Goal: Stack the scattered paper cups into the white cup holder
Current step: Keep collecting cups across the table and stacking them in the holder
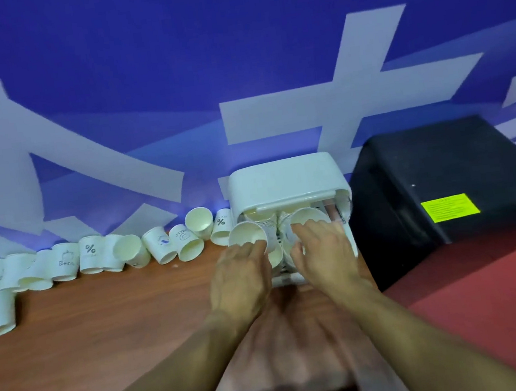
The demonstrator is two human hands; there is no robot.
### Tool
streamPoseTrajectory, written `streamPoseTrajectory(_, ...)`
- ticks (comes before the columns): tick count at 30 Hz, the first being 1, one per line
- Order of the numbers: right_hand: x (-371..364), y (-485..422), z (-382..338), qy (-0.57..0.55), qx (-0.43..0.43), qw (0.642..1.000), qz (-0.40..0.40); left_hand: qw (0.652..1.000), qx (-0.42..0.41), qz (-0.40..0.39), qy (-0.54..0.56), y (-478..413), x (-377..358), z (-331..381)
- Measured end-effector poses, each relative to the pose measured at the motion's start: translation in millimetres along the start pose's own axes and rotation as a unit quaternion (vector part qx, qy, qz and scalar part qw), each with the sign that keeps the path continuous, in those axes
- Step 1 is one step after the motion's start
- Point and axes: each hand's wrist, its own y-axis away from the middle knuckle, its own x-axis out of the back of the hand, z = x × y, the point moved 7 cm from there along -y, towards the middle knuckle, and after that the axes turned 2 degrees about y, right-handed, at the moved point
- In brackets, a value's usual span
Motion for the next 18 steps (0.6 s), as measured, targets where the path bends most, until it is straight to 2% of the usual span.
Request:
streamPoseTrajectory(4, -37.7, -4.4, 4.6, 0.03, 0.027, 0.995, -0.092, 0.993, -0.05, -0.077, -0.068, -7.9, -40.1, 1.0)
streamPoseTrajectory(9, -70.0, -7.0, 7.2, 0.032, 0.063, 0.985, -0.156, 0.977, -0.039, -0.183, -0.099, -13.9, -81.5, -7.2)
streamPoseTrajectory(11, -78.4, -7.6, 9.5, 0.044, 0.059, 0.982, -0.176, 0.976, -0.035, -0.194, -0.09, -16.6, -91.8, -8.2)
streamPoseTrajectory(14, -96.2, -1.7, 15.5, 0.051, 0.066, 0.973, -0.216, 0.981, -0.058, -0.183, -0.017, -17.3, -105.1, -8.9)
streamPoseTrajectory(18, -106.3, 1.4, 26.2, 0.04, 0.067, 0.973, -0.219, 0.982, -0.05, -0.177, 0.033, -18.4, -123.4, -21.5)
